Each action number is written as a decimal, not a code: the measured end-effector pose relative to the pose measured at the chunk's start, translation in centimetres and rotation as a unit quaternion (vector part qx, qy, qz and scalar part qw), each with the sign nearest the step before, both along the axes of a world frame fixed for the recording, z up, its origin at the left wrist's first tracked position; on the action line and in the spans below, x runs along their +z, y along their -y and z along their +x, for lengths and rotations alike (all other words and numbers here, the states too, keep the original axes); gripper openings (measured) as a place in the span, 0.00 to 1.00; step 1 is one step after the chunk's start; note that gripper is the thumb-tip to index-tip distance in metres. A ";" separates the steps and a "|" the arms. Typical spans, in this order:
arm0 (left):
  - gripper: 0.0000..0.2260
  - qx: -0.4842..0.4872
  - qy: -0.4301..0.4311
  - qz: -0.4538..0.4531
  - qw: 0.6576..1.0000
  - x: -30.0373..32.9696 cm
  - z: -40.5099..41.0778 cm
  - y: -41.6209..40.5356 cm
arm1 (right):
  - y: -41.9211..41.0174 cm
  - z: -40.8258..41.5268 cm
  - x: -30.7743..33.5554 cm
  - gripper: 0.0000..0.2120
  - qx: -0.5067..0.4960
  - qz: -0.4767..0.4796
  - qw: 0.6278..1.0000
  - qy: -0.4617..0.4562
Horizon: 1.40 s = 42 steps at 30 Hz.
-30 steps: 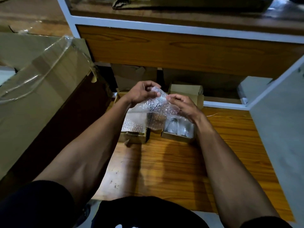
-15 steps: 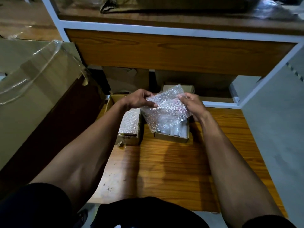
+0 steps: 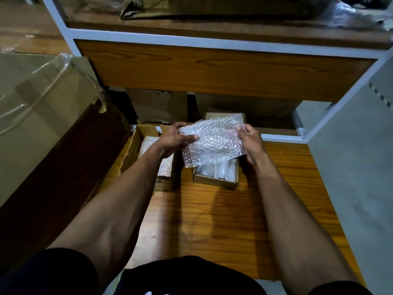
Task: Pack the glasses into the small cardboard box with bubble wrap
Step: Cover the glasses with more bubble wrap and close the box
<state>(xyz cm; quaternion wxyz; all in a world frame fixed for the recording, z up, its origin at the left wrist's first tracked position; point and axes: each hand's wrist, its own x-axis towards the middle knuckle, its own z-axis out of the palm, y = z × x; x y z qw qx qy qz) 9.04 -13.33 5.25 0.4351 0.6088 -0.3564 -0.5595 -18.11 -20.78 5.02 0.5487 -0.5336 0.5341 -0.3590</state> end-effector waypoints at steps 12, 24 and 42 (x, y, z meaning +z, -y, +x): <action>0.31 0.021 0.021 -0.017 0.999 -1.1 -0.8 0.6 | 0.2 -1.6 -1.0 0.08 -0.044 0.015 0.999 0.016; 0.21 0.069 0.137 -0.095 0.984 -3.2 -3.0 -0.8 | -0.4 -2.3 -2.9 0.13 -0.086 0.046 0.993 0.062; 0.07 0.100 0.300 -0.082 0.945 -6.4 -4.6 -0.7 | -1.5 -3.3 -4.1 0.43 -0.060 0.098 0.992 0.042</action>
